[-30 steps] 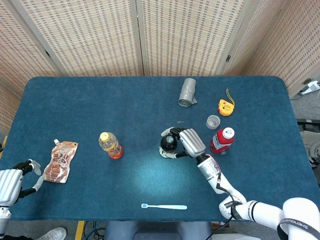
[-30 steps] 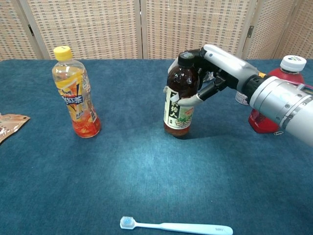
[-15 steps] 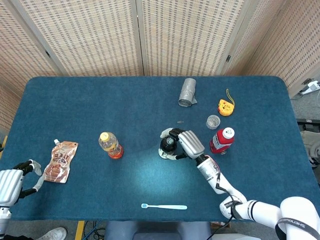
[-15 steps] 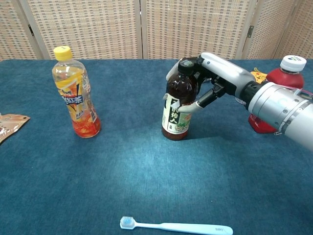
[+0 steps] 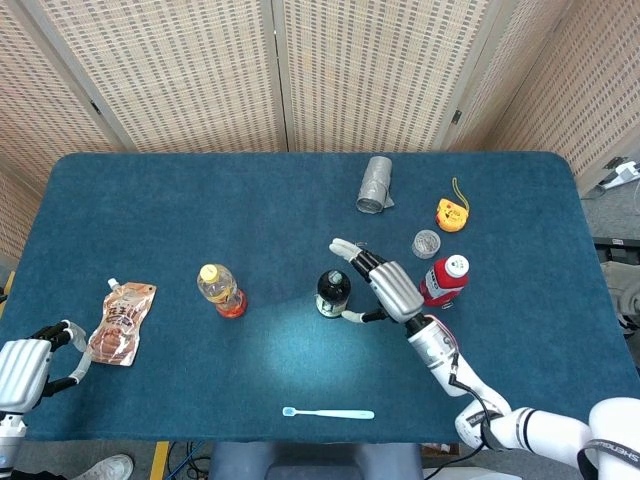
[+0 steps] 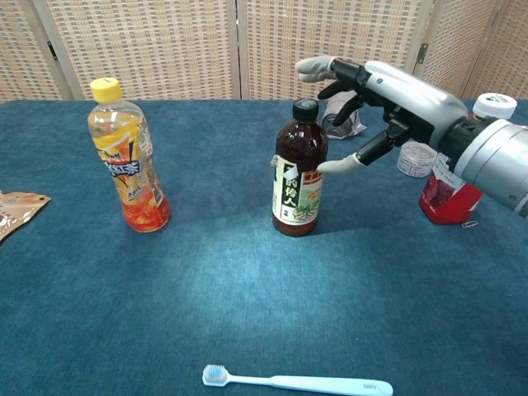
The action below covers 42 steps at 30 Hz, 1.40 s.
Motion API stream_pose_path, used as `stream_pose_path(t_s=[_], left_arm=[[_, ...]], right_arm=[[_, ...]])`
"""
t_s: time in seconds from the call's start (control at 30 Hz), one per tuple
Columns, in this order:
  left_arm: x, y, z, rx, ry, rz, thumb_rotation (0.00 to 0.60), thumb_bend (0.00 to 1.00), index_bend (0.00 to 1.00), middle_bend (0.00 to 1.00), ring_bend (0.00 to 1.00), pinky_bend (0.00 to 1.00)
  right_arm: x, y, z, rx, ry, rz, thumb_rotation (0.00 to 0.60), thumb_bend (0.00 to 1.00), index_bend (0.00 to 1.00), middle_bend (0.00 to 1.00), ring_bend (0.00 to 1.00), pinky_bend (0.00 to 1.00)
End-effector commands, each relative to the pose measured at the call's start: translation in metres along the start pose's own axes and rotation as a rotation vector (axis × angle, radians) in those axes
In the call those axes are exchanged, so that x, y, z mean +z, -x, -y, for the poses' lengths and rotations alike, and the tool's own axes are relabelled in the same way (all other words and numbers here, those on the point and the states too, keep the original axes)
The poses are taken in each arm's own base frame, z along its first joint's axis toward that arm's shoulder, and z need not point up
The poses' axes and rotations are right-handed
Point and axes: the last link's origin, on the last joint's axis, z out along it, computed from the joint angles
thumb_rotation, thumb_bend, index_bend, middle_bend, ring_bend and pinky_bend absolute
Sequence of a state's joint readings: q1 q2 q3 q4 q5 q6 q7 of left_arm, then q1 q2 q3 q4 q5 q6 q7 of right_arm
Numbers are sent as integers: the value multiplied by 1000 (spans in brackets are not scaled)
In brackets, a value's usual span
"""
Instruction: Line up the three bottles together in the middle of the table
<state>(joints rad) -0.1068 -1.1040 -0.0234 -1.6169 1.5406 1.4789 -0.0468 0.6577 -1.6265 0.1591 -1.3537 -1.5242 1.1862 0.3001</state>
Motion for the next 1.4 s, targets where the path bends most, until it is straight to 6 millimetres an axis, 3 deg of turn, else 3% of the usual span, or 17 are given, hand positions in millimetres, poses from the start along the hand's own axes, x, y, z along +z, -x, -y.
stream_pose_path(t_s=[0.03,0.47,0.8,1.03,1.4], left_arm=[[0,1,0,2,1,1,600,323,572,432,450,658],[0,6,-4,12,13,20,600,323,571,432,450,658],[0,8,-7,14,22,26,600,323,572,432,450,658],[1,9,-7,12,25,32,600,323,572,432,450,658],[1,9,-7,9,24,34,600,323,572,432,450,658]], right_arm=[[-15,-13,4,-43,-3,-7,600,28,110,90,141,320],[-70,-75,25,-253,26,-110,600,28,110,142,135,307],[-100,-125,1,-359,188,-235,600,28,110,142,131,297],[-112,-130,-29,-301,292,-232,600,28,110,145,131,297],[-124,-115,-65,-193,381,-201,600,28,110,145,131,297]])
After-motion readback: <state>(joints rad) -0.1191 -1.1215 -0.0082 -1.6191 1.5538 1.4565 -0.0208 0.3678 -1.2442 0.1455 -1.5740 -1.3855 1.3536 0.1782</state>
